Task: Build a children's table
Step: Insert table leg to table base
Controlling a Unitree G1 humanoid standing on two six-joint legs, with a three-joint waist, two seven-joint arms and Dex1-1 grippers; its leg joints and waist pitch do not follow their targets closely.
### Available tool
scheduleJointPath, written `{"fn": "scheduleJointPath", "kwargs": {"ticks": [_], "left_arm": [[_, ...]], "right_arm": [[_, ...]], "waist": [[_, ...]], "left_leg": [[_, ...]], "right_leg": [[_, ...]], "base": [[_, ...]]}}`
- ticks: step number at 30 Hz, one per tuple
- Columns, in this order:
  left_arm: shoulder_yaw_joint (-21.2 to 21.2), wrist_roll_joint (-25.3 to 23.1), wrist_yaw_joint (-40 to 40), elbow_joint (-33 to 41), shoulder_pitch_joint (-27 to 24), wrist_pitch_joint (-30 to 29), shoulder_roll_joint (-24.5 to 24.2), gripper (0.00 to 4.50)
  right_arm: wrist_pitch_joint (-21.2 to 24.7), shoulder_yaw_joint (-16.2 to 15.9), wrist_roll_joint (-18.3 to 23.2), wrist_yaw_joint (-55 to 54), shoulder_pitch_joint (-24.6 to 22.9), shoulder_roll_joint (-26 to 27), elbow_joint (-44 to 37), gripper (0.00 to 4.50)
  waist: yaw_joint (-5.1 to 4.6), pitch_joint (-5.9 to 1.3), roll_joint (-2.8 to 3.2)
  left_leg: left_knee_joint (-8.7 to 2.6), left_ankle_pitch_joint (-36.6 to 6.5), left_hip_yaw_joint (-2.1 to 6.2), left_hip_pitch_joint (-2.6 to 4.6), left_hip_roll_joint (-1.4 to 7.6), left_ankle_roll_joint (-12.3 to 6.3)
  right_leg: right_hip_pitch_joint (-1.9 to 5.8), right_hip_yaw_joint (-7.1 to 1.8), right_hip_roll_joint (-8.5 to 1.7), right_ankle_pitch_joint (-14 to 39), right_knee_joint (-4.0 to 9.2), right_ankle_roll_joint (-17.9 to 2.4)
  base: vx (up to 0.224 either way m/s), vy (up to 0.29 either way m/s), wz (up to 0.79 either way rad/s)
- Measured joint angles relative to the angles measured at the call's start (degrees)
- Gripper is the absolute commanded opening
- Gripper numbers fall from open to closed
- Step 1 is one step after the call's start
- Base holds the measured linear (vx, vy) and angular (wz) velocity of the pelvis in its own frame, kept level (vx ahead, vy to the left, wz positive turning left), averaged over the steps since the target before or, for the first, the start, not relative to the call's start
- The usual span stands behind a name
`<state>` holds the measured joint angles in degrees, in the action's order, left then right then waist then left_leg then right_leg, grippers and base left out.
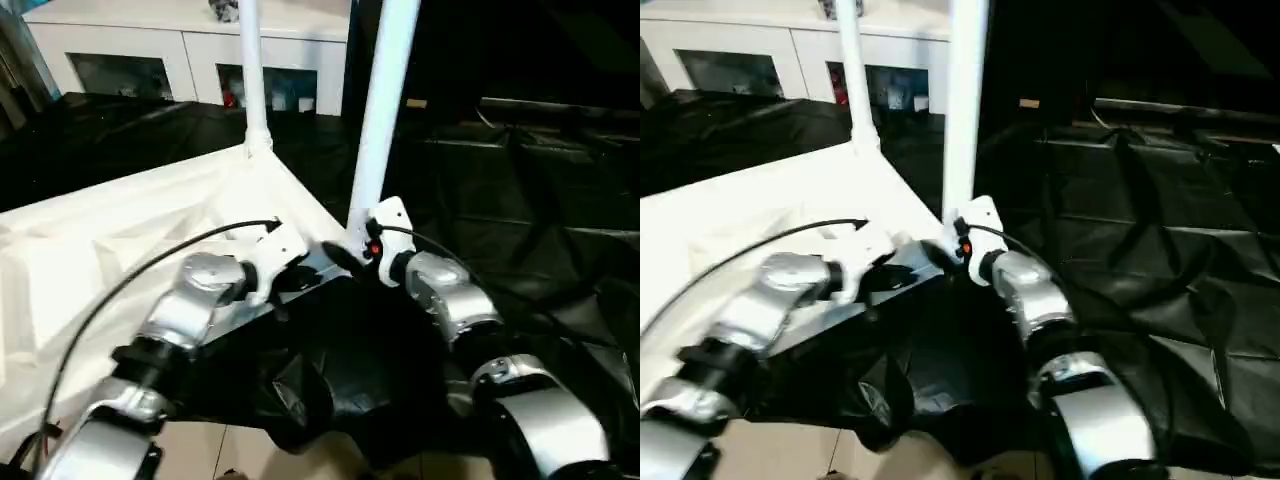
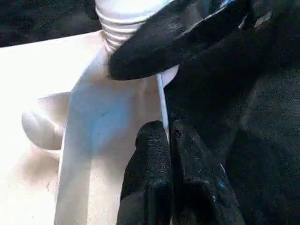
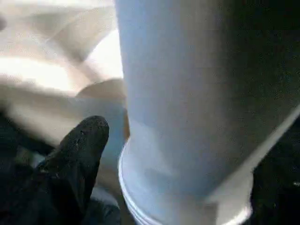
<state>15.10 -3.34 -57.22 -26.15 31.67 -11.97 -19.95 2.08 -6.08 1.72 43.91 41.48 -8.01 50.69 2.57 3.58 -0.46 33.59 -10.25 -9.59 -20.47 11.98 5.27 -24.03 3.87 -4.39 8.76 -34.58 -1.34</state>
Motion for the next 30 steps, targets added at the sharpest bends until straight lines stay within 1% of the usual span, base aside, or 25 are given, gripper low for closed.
{"fn": "scheduleJointPath", "kwargs": {"ticks": [3, 5, 7, 9, 12, 16, 21, 27, 28, 30], "left_arm": [[0.72, 1.27, -4.78, 1.12, -0.90, 1.64, -2.41, 0.00], [1.24, 2.61, -9.04, 2.40, -1.97, 2.22, -4.26, 0.00], [1.67, 3.43, -11.98, 3.10, -2.39, 2.68, -5.37, 0.00], [2.67, 3.75, -15.58, 4.11, -2.91, 3.32, -6.94, 0.00], [3.72, 3.91, -18.97, 5.29, -3.33, 3.97, -8.21, 0.00], [4.35, 4.59, -20.72, 5.71, -3.41, 4.17, -8.56, 0.00], [4.67, 4.70, -20.41, 5.71, -3.40, 4.54, -7.35, 0.00], [4.98, 4.68, -20.10, 5.63, -3.40, 4.80, -7.24, 0.00], [4.99, 4.69, -20.11, 5.63, -3.40, 4.85, -7.23, 0.00], [4.99, 4.74, -20.11, 5.57, -3.41, 4.99, -7.24, 0.00]], "right_arm": [[-0.10, -1.88, 0.35, 9.74, -1.67, -3.62, -4.08, 4.08], [0.96, -3.49, 1.94, 18.02, -3.37, -6.70, -8.88, 4.08], [2.33, -4.29, 3.25, 23.15, -3.98, -8.54, -11.52, 4.08], [3.73, -5.36, 4.85, 28.08, -4.65, -10.07, -14.73, 4.08], [4.67, -7.61, 5.44, 33.29, -5.87, -12.05, -18.07, 4.08], [4.96, -9.28, 5.26, 36.08, -7.17, -12.68, -20.14, 4.08], [5.35, -12.32, 4.30, 36.43, -8.60, -12.26, -22.05, 4.08], [6.38, -12.67, 4.12, 36.42, -9.75, -12.60, -23.65, 4.08], [6.51, -12.68, 4.11, 36.40, -9.78, -12.61, -23.65, 3.82], [6.75, -12.67, 4.12, 36.20, -9.81, -12.56, -23.66, 3.75]], "waist": [[0.83, 0.01, 0.02], [1.22, 0.02, 0.03], [1.52, 0.05, 0.08], [1.82, 0.04, 0.09], [2.47, 0.04, 0.09], [2.62, 0.03, 0.08], [2.65, 0.02, 0.06], [2.58, 0.02, 0.06], [2.58, 0.02, 0.06], [2.60, 0.02, 0.06]], "left_leg": [[0.01, -0.02, -0.02, -0.04, 0.00, -0.02], [0.03, -0.02, -0.04, -0.01, 0.01, -0.03], [0.07, -0.01, -0.06, -0.06, 0.03, -0.04], [0.07, -0.01, -0.08, 0.06, 0.03, -0.04], [0.08, -0.01, -0.08, 0.10, 0.04, -0.04], [0.09, 0.00, -0.09, 0.10, 0.02, -0.04], [0.08, -0.01, -0.09, 0.02, 0.02, -0.04], [0.08, -0.01, -0.08, 0.05, 0.02, -0.04], [0.08, -0.01, -0.08, 0.04, 0.02, -0.04], [0.09, -0.01, -0.08, 0.05, 0.02, -0.04]], "right_leg": [[0.01, -0.01, 0.00, 0.00, 0.06, 0.00], [0.08, -0.02, 0.00, 0.00, 0.09, 0.00], [0.06, -0.03, -0.02, 0.00, 0.08, 0.00], [0.15, -0.06, -0.02, 0.00, 0.07, 0.01], [0.19, -0.07, -0.02, 0.01, 0.06, 0.02], [0.23, -0.12, -0.02, 0.03, 0.06, 0.05], [0.19, -0.12, -0.03, 0.06, 0.07, 0.10], [0.22, -0.13, -0.03, 0.12, 0.06, 0.20], [0.22, -0.13, -0.03, 0.12, 0.06, 0.20], [0.23, -0.12, -0.03, 0.12, 0.06, 0.20]], "base": [[0.000, 0.000, 0.00], [0.000, 0.000, 0.00], [0.000, 0.000, 0.00], [0.000, 0.000, 0.00], [0.000, 0.000, 0.00], [0.000, 0.000, 0.00], [0.000, 0.000, 0.00], [0.000, 0.000, 0.00], [0.000, 0.000, 0.00], [0.000, 0.000, 0.00]]}}
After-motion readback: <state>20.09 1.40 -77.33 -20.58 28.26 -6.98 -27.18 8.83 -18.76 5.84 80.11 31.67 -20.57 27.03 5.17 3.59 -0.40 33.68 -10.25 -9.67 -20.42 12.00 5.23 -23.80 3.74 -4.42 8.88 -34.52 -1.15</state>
